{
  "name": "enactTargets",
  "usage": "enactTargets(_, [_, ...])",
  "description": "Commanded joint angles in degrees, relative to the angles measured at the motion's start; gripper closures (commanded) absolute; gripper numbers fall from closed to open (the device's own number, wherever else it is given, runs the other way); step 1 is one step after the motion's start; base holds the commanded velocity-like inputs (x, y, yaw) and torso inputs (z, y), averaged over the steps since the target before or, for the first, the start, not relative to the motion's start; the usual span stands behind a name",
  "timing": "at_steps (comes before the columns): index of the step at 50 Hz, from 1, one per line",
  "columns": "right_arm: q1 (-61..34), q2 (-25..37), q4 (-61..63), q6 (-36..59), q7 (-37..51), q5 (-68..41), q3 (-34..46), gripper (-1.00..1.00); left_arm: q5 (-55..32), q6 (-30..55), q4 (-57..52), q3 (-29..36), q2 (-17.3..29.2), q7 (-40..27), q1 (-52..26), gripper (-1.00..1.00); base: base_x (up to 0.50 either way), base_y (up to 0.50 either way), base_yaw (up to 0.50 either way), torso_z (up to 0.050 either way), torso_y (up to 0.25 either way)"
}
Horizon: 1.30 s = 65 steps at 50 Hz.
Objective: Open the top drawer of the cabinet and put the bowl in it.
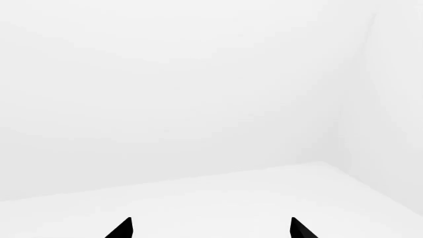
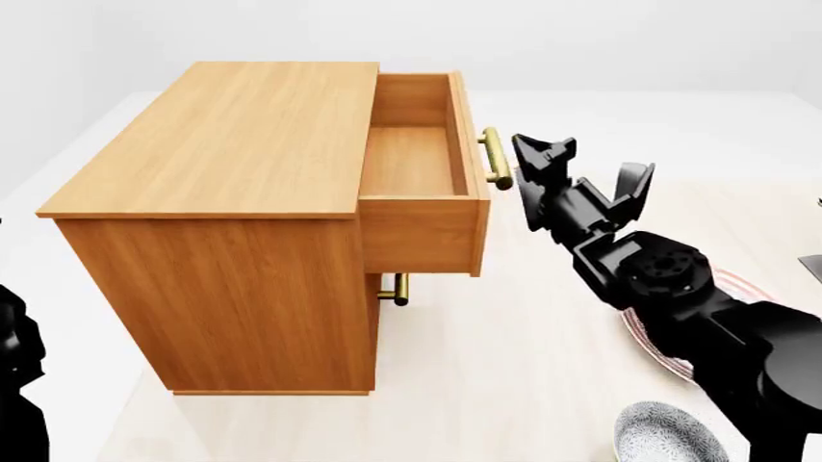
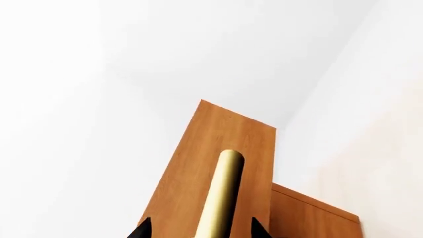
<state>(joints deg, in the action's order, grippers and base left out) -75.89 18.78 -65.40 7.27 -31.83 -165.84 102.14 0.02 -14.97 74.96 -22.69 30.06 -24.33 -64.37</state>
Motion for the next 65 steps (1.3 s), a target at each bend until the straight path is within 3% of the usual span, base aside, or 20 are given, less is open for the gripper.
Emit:
enactTargets(1, [-0.7, -1.1, -8.8, 2.6, 0.9, -1.3, -1.6, -1.0, 0.0, -0.2, 0.0, 0.1, 0.0, -0.1, 0.0, -1.0, 0.0, 0.0, 0.0, 0.0, 0.0])
enactTargets(17, [-1.6, 0.0, -7.2, 0.8, 2.9, -1.0, -1.6, -1.0, 0.0, -0.3, 0.0, 0.2, 0.1, -0.1, -0.2, -1.0, 0.0, 0.0, 0.0, 0.0, 0.0])
enactTargets(25, [-7.3, 8.8, 15.0, -13.3, 8.1, 3.4, -0.9, -1.0, -0.1, -0.4, 0.0, 0.1, 0.1, 0.0, -0.1, -1.0, 0.0, 0.0, 0.0, 0.0, 0.0])
enactTargets(29, [-16.3, 14.7, 30.1, -22.0, 16.0, 10.3, 1.6, -1.0, -0.1, -0.5, 0.0, 0.1, 0.2, 0.1, 0.1, -1.0, 0.0, 0.0, 0.0, 0.0, 0.003])
enactTargets(34, [-29.5, 17.5, 38.7, -23.4, 26.5, 19.0, 5.7, -1.0, -0.2, -0.5, 0.0, 0.0, 0.1, 0.1, 0.2, -1.0, 0.0, 0.0, 0.0, 0.0, 0.0])
enactTargets(39, [-40.2, 14.3, 36.9, -16.9, 33.6, 25.6, 10.7, -1.0, -0.2, -0.4, 0.0, -0.1, 0.2, 0.2, 0.2, -1.0, 0.0, 0.0, 0.0, 0.0, 0.0])
enactTargets(46, [-46.8, 4.8, 25.3, -2.5, 35.4, 27.6, 15.7, -1.0, -0.3, -0.3, 0.0, -0.3, 0.4, 0.5, -0.1, -1.0, 0.0, 0.0, 0.0, 0.0, 0.0])
enactTargets(56, [-44.8, -12.6, -7.9, 29.3, 29.3, 25.4, 22.3, -1.0, -0.3, -0.1, 0.0, -0.5, 0.4, 0.6, 0.0, -1.0, 0.0, 0.0, 0.0, 0.0, 0.0])
enactTargets(65, [-44.9, -15.5, -9.6, 39.3, 28.9, 17.1, 33.2, -1.0, -0.3, 0.0, 0.0, -0.6, 0.4, 0.6, 0.1, -1.0, 0.0, 0.0, 0.0, 0.0, 0.0])
